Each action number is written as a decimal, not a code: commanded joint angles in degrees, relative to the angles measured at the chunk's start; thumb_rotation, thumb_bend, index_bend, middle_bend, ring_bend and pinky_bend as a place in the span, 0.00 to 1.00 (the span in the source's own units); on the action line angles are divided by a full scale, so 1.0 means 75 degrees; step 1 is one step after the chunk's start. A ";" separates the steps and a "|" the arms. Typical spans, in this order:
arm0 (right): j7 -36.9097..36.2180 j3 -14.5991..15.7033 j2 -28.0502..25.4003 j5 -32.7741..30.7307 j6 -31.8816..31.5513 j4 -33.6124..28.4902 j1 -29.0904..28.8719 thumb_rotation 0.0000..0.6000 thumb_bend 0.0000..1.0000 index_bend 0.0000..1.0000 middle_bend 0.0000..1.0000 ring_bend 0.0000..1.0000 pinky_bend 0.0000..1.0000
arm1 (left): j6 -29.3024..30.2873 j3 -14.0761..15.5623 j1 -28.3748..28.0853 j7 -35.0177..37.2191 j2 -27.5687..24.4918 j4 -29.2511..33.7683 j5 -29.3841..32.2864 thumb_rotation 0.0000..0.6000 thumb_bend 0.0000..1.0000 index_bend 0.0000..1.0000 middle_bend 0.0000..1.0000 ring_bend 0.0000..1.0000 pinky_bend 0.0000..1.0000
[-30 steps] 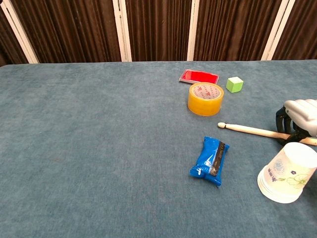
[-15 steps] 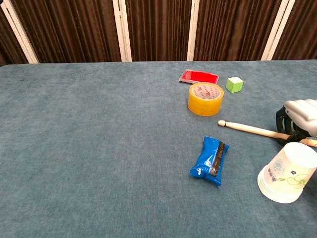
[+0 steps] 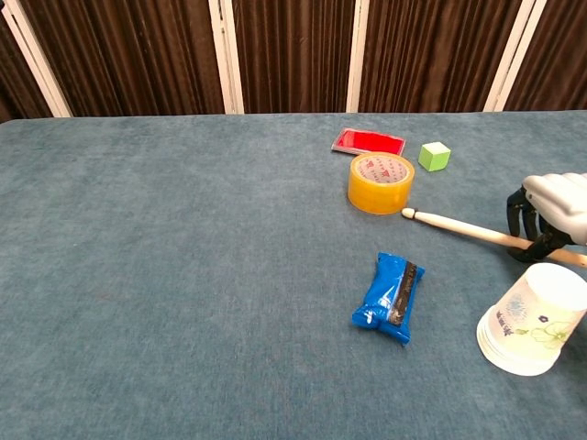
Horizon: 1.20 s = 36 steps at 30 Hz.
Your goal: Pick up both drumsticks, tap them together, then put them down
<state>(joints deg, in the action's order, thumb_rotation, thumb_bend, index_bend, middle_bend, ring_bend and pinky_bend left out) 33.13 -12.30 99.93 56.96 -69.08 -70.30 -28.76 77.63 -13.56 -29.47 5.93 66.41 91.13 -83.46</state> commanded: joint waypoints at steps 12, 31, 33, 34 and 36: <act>-0.1831 0.0087 -0.1239 0.1218 -0.0101 -0.1266 0.0294 1.00 0.42 0.72 0.64 0.50 0.17 | 0.0035 0.0024 0.0080 0.0307 0.0056 -0.0066 0.0038 1.00 0.53 0.64 0.61 0.12 0.00; -0.3395 -0.1601 -0.3238 0.0028 0.0556 -0.3351 0.0099 1.00 0.42 0.73 0.64 0.50 0.17 | -0.0727 -0.0056 -0.0277 0.1262 0.0956 -0.0337 0.0532 1.00 0.53 0.65 0.61 0.12 0.00; -0.3373 -0.1786 -0.3419 -0.0238 0.0745 -0.3510 -0.0043 1.00 0.42 0.73 0.65 0.50 0.17 | -0.0839 -0.0093 -0.0402 0.1065 0.1089 -0.0288 0.0575 1.00 0.53 0.65 0.61 0.12 0.00; -0.3324 -0.1869 -0.3497 -0.0316 0.0801 -0.3581 -0.0128 1.00 0.42 0.73 0.65 0.50 0.17 | -0.0887 -0.0113 -0.0467 0.0956 0.1150 -0.0250 0.0586 1.00 0.53 0.65 0.61 0.12 0.00; -0.3117 -0.1975 -0.3616 -0.0464 0.0885 -0.3671 -0.0313 1.00 0.42 0.73 0.65 0.50 0.17 | -0.0947 -0.0155 -0.0577 0.0762 0.1254 -0.0160 0.0598 1.00 0.53 0.65 0.61 0.12 0.00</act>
<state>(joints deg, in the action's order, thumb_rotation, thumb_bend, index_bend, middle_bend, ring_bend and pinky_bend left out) 8.67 -26.32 73.58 54.42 -63.27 -97.01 -29.99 71.08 -14.40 -33.06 12.55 75.11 89.39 -79.15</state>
